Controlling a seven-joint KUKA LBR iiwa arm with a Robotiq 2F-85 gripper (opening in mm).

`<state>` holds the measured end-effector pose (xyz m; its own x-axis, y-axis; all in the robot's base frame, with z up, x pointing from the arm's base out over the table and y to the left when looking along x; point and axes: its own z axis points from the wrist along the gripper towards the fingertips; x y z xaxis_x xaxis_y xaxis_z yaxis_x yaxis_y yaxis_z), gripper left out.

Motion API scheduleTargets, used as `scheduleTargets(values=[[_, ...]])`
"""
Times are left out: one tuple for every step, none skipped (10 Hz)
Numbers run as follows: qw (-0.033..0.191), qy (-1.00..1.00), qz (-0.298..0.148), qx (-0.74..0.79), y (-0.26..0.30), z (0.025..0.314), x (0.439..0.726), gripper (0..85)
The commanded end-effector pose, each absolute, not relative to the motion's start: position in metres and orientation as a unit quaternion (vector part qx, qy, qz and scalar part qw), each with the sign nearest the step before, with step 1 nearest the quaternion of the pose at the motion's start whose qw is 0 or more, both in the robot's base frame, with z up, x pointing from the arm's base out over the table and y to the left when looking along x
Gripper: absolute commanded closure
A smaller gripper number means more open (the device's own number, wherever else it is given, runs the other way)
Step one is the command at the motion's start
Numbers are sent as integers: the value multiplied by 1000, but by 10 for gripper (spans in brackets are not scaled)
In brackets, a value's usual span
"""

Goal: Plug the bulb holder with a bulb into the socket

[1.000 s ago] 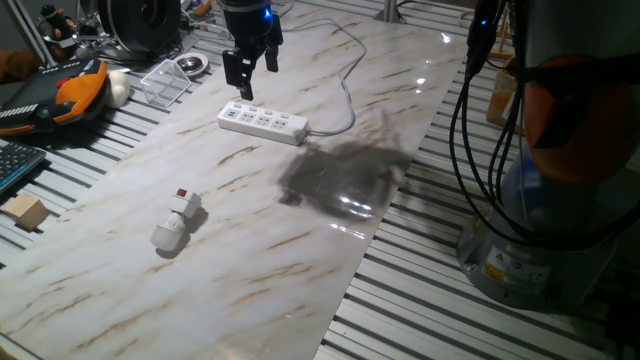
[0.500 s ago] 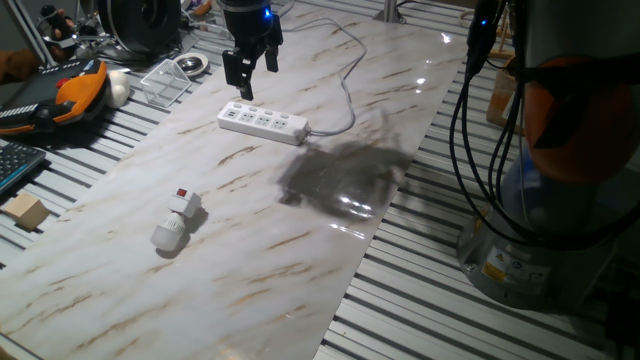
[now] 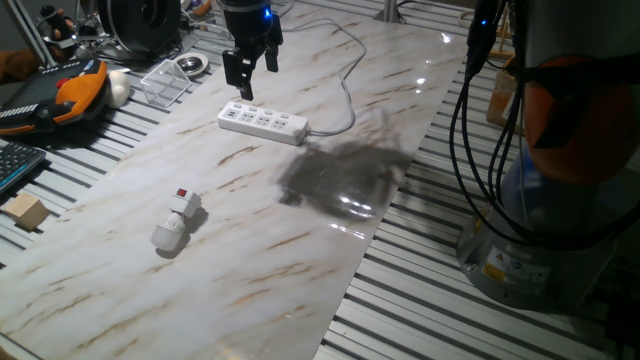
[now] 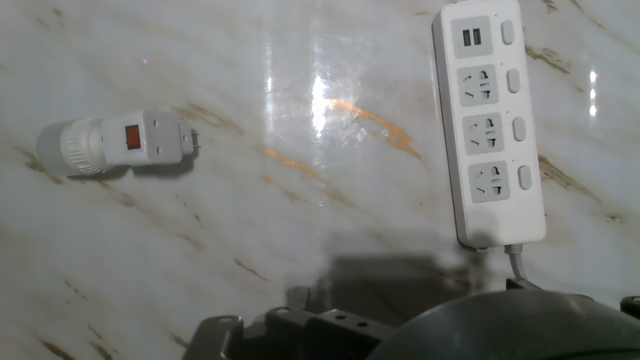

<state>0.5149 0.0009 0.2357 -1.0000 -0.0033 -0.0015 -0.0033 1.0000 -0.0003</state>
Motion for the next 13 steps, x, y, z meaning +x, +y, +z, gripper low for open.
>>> scheduleTargets(values=[[-165,978,-38,-121,1,236,515,850],[-164,978,-38,-121,1,236,515,850],[-164,978,-38,-121,1,236,515,850],[-164,978,-38,-121,1,236,515,850],[-164,978,-38,-121,1,236,515,850],[-164,978,-38,-122,1,236,515,850],[-158,979,-35,-124,0,236,514,850],[-146,981,-32,-120,-1,237,512,850],[-141,983,-31,-118,-1,237,511,850],[-142,982,-31,-119,-1,237,511,850],[-147,981,-32,-127,-1,237,511,850],[-147,980,-32,-128,-1,237,511,850],[-145,981,-31,-127,-1,237,511,850]])
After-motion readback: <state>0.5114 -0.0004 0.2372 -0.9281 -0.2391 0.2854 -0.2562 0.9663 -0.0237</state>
